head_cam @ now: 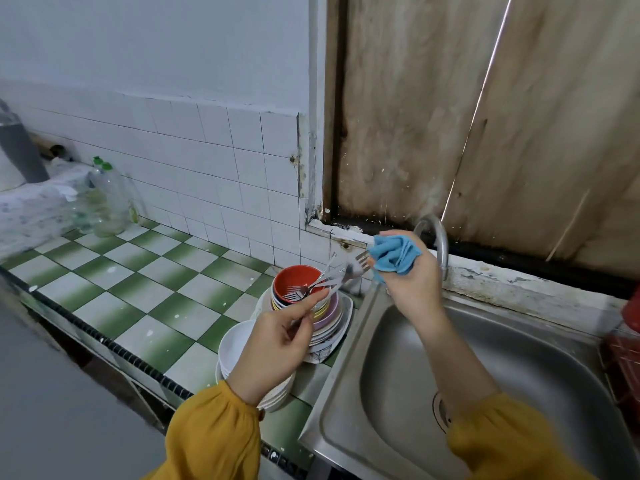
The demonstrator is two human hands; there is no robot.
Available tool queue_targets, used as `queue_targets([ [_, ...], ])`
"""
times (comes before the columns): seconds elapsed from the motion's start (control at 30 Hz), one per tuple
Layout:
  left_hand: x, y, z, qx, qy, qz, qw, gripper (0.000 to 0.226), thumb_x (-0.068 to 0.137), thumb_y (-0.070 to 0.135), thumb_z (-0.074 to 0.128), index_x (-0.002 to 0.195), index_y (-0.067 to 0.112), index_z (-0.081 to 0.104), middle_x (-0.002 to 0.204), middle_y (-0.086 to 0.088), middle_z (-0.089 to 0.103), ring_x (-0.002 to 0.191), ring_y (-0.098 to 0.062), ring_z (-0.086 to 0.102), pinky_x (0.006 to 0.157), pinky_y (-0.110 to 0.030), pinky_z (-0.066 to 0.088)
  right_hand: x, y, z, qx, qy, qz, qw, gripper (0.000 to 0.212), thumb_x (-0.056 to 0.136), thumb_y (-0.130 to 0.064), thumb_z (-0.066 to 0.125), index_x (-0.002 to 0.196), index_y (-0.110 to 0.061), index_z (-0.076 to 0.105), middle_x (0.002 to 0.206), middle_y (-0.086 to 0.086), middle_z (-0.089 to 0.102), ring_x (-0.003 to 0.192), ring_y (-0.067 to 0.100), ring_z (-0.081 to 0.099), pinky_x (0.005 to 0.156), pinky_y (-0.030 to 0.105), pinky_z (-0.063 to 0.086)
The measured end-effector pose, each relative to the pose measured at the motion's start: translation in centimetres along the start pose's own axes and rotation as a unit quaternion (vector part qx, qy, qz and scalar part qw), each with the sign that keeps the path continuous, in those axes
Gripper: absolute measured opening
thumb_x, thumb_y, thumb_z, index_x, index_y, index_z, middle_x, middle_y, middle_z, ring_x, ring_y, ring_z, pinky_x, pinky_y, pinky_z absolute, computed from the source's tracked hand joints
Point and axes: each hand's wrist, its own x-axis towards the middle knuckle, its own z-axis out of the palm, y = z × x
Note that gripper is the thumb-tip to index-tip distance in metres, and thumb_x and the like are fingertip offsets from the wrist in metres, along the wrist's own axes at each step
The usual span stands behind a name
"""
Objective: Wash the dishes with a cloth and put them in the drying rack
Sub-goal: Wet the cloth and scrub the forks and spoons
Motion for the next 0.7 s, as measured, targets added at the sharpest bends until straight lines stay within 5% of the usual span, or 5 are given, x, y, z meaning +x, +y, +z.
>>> queue_targets([
  [0.2, 1.3, 0.0, -1.3, -0.006, -0.008, 0.004, 1.0, 0.049, 0.098, 0.009, 0.05, 0.119, 0.052, 0.059, 0.084, 0.003, 0.075, 0.062, 0.004, 0.036, 0.063, -0.018, 0.032, -1.3, -0.1, -0.4, -0.301, -0.106, -0.293, 0.901, 0.074, 0.069, -0.003, 0.077, 0.135, -0.028, 0.052, 0.141, 0.003, 0.051, 0.132, 0.024, 0.036, 0.11, 0.042, 0.031],
  [0.23, 1.6, 0.5, -1.3, -0.018, -0.012, 0.008, 1.0, 0.048, 0.097, 0.004, 0.051, 0.118, 0.046, 0.06, 0.092, 0.011, 0.075, 0.1, 0.0, 0.028, 0.094, -0.031, 0.022, -1.9, 0.1, 0.1, -0.378, -0.126, -0.332, 0.855, 0.077, 0.067, -0.008, 0.076, 0.137, -0.027, 0.049, 0.144, 0.003, 0.05, 0.135, 0.025, 0.032, 0.112, 0.048, 0.027],
  [0.3, 2.0, 1.3, -1.2, -0.019, -0.027, 0.011, 0.999, 0.047, 0.095, -0.001, 0.051, 0.115, 0.041, 0.062, 0.109, 0.017, 0.07, 0.107, 0.016, 0.055, 0.092, -0.005, 0.043, -2.4, 1.1, 1.0, -0.471, -0.121, -0.362, 0.795, 0.07, 0.064, -0.015, 0.079, 0.129, -0.024, 0.056, 0.138, 0.003, 0.056, 0.135, 0.025, 0.034, 0.116, 0.056, 0.017],
  [0.5, 2.5, 0.4, -1.1, -0.038, -0.089, -0.001, 0.995, 0.045, 0.097, 0.002, 0.051, 0.11, 0.044, 0.06, 0.096, 0.004, 0.067, 0.087, -0.004, 0.058, 0.074, -0.002, 0.043, -1.6, 2.5, -0.2, -0.469, -0.051, -0.385, 0.793, 0.031, 0.065, -0.016, 0.084, 0.094, -0.017, 0.073, 0.102, 0.001, 0.072, 0.11, 0.026, 0.063, 0.118, 0.05, 0.013],
  [0.7, 3.3, -0.1, -1.5, -0.084, -0.101, -0.03, 0.991, 0.041, 0.094, -0.004, 0.052, 0.105, 0.033, 0.066, 0.091, 0.018, 0.072, 0.077, 0.015, 0.06, 0.073, 0.001, 0.041, -2.4, 3.2, -1.8, -0.478, 0.024, -0.31, 0.821, 0.025, 0.069, -0.004, 0.077, 0.092, -0.01, 0.073, 0.109, 0.008, 0.07, 0.108, 0.031, 0.062, 0.108, 0.054, 0.036],
])
